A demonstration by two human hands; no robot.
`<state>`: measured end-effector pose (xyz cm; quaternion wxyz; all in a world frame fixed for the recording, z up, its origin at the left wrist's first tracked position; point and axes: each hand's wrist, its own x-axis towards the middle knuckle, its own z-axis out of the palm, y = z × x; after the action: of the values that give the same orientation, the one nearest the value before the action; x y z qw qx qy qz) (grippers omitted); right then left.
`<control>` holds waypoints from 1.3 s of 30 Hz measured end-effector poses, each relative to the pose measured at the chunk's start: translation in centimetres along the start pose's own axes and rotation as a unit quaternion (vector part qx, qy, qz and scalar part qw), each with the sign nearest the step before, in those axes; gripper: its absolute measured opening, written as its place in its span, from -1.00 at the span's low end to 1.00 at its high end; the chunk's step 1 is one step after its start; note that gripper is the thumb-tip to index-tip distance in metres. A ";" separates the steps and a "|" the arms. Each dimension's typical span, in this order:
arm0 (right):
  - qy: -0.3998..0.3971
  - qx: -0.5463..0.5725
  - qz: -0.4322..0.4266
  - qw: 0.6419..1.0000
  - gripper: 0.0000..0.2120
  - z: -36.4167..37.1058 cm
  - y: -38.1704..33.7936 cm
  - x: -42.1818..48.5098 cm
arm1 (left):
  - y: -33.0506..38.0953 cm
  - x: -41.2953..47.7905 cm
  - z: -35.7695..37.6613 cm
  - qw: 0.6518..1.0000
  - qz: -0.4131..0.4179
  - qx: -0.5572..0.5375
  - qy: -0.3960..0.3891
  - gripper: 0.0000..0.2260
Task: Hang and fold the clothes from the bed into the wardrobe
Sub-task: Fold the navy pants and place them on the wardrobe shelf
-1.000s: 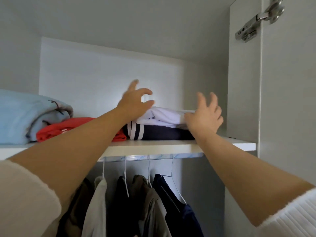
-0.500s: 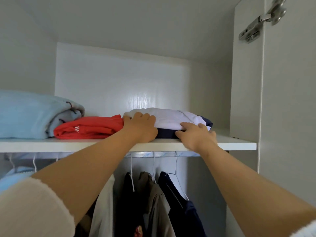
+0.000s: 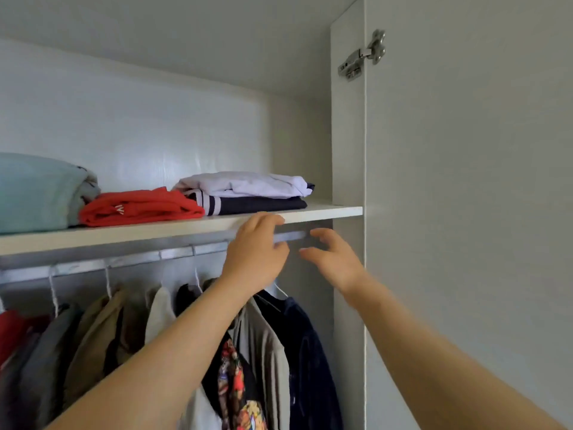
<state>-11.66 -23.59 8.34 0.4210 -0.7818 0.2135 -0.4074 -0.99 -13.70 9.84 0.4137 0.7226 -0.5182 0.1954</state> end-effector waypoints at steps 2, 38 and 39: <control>0.081 -0.015 0.037 0.996 -0.60 -1.2 1.5 -4.3 | 1.2 -2.4 0.9 0.996 -0.029 -0.071 -0.040 -0.65; 0.817 0.005 0.411 0.404 -0.97 -25.4 -8.1 -104.2 | 62.8 -78.2 5.1 0.487 0.256 -0.346 -0.760 -0.91; 0.830 0.017 0.406 0.382 -0.97 -25.0 -8.3 -106.0 | 63.5 -80.1 4.5 0.475 0.265 -0.334 -0.770 -0.91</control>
<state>-93.35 40.67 -25.38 0.1625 0.1328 0.7420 -0.6368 -90.45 22.06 -24.68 -0.0126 0.2178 -0.8216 -0.5267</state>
